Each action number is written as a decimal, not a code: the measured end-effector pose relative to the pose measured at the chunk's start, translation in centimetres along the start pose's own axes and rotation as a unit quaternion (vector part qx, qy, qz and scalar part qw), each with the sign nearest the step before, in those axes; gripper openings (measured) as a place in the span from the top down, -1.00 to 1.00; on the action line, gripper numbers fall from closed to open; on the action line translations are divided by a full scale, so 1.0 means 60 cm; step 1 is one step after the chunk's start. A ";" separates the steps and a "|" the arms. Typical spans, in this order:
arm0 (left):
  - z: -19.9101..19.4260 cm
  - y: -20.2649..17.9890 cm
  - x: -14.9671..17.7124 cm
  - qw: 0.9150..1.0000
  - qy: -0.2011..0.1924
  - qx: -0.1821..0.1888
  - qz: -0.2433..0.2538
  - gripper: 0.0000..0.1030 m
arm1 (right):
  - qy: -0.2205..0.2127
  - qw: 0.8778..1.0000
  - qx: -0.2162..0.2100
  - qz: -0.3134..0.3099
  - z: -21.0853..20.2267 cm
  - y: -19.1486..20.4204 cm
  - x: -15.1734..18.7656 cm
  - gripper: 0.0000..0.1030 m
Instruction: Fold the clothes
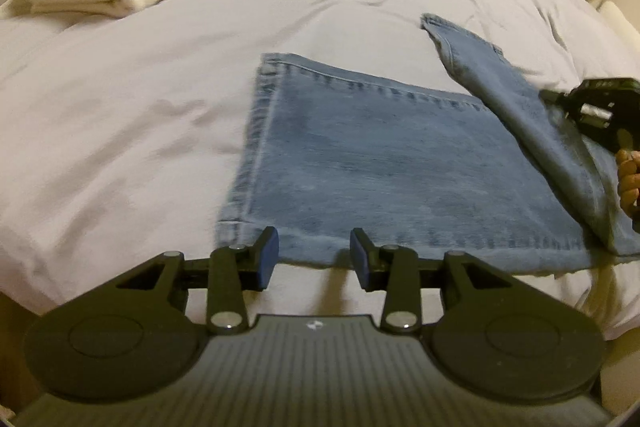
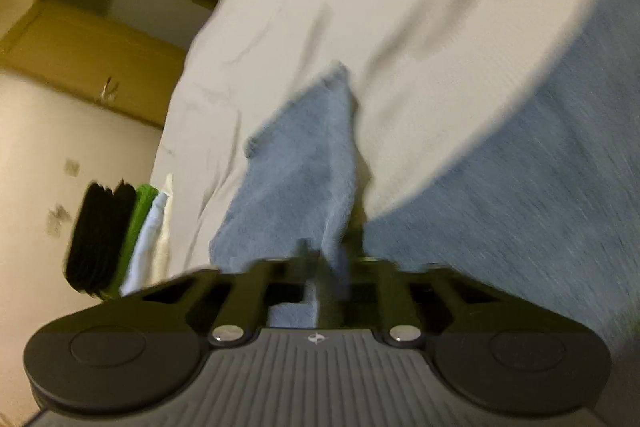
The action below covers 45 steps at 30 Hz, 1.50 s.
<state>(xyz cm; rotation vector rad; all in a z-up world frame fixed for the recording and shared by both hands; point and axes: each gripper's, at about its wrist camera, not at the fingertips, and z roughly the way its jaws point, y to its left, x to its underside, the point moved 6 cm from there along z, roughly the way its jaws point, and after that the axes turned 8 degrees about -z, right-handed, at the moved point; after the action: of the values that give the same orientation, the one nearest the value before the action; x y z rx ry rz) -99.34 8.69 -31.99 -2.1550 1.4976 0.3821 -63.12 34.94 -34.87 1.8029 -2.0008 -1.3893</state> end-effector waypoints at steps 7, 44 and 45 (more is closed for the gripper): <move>-0.038 0.053 0.007 0.999 -0.015 -0.027 -0.030 0.29 | -0.031 0.920 -0.050 -0.388 -0.036 0.283 0.118 0.83; 0.057 0.084 -0.021 0.929 -0.054 0.170 -0.325 0.27 | 0.011 0.868 0.209 -0.451 -0.150 0.125 0.311 -0.15; 0.067 0.085 -0.023 0.923 -0.054 0.174 -0.339 0.27 | 0.011 0.860 0.215 -0.463 -0.150 0.126 0.313 -0.15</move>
<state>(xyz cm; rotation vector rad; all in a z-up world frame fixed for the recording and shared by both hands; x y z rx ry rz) -104.39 10.48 -35.85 -2.1468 0.6201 -0.0139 -68.49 13.48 -33.49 3.2327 -1.5104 -1.0493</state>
